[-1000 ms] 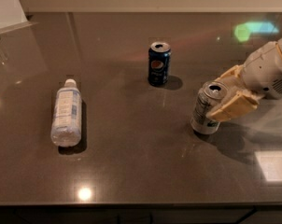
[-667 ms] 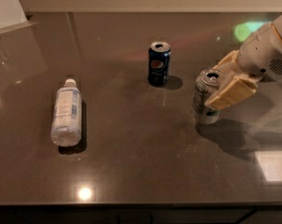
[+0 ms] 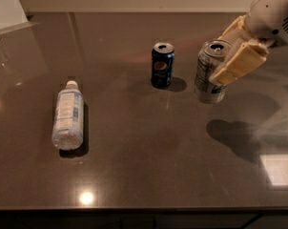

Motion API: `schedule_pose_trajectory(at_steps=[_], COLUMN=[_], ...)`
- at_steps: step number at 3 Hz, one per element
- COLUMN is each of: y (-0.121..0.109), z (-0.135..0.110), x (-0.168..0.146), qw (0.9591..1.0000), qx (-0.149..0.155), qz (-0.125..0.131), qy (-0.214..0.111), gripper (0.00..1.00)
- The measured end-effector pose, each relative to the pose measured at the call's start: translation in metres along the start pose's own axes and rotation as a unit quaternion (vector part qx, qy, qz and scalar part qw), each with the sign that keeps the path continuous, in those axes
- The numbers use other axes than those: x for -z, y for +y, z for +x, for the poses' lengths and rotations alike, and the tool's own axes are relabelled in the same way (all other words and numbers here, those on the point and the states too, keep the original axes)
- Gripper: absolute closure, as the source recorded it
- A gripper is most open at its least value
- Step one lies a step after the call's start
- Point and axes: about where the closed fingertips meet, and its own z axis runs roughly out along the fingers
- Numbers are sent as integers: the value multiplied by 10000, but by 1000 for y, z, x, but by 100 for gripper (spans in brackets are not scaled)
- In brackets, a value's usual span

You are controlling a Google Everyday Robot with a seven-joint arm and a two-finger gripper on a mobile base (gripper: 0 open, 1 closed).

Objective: Pick 7up can

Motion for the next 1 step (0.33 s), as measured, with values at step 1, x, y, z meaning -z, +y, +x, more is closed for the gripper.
schedule_pose_trajectory(at_steps=[1], y=[0], z=[0], x=[0], qw=[10000], qx=[4], qz=[0], qy=[-1], gripper=[100])
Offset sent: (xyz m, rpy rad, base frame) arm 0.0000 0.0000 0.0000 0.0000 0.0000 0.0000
